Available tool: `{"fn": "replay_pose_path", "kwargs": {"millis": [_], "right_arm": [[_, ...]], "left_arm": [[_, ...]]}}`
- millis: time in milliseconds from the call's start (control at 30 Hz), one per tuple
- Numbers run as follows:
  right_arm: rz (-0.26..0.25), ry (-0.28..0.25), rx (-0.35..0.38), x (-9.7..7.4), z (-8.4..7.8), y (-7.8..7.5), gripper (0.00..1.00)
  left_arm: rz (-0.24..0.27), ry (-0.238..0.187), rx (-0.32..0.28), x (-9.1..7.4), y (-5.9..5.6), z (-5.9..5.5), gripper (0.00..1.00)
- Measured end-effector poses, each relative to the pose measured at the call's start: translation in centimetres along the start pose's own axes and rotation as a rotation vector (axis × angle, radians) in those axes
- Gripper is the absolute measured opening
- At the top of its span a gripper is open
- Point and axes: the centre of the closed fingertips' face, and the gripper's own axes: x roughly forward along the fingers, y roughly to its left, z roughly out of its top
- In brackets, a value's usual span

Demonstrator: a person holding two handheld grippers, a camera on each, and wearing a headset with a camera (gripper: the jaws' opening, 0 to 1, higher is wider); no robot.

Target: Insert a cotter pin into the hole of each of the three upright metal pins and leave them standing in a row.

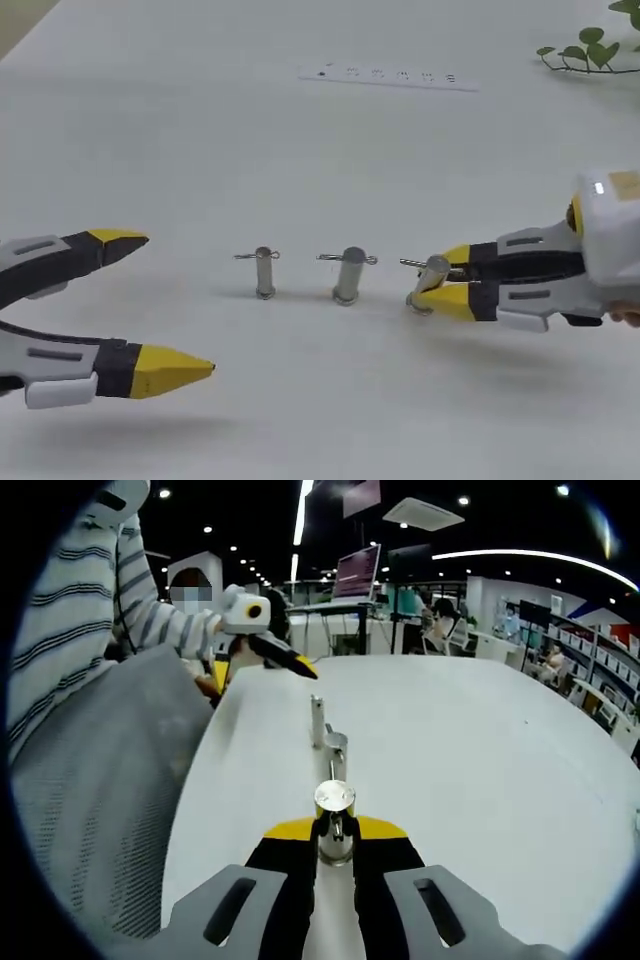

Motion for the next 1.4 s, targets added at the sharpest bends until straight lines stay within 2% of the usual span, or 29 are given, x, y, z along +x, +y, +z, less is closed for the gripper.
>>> {"fn": "replay_pose_path", "kwargs": {"millis": [167, 300, 633, 933, 1233, 1400], "right_arm": [[0.006, 0.005, -0.006, 0.1, -0.3, -0.6, 0.13], [0.011, -0.002, -0.008, 0.1, -0.2, -0.9, 0.13], [0.042, 0.016, -0.03, 0.6, -0.9, -0.9, 0.13], [0.048, 0.024, -0.036, 1.0, -1.4, -0.9, 0.13], [0.04, -0.008, -0.005, 1.0, -1.5, -1.1, 0.14], [0.049, 0.002, -0.019, 1.0, -1.5, -1.0, 0.14]], "left_arm": [[0.006, 0.012, 0.001, -0.2, 0.0, -0.3, 0.93], [0.007, 0.015, 0.0, -0.2, -0.1, -0.3, 0.94], [0.007, 0.017, -0.007, -0.3, -0.3, 0.0, 0.94], [0.009, 0.031, -0.017, -0.5, -0.2, -0.2, 0.93], [-0.004, 0.046, -0.022, -0.4, -0.6, -0.5, 0.93], [-0.002, 0.039, -0.026, -0.3, -0.6, -0.3, 0.93]]}}
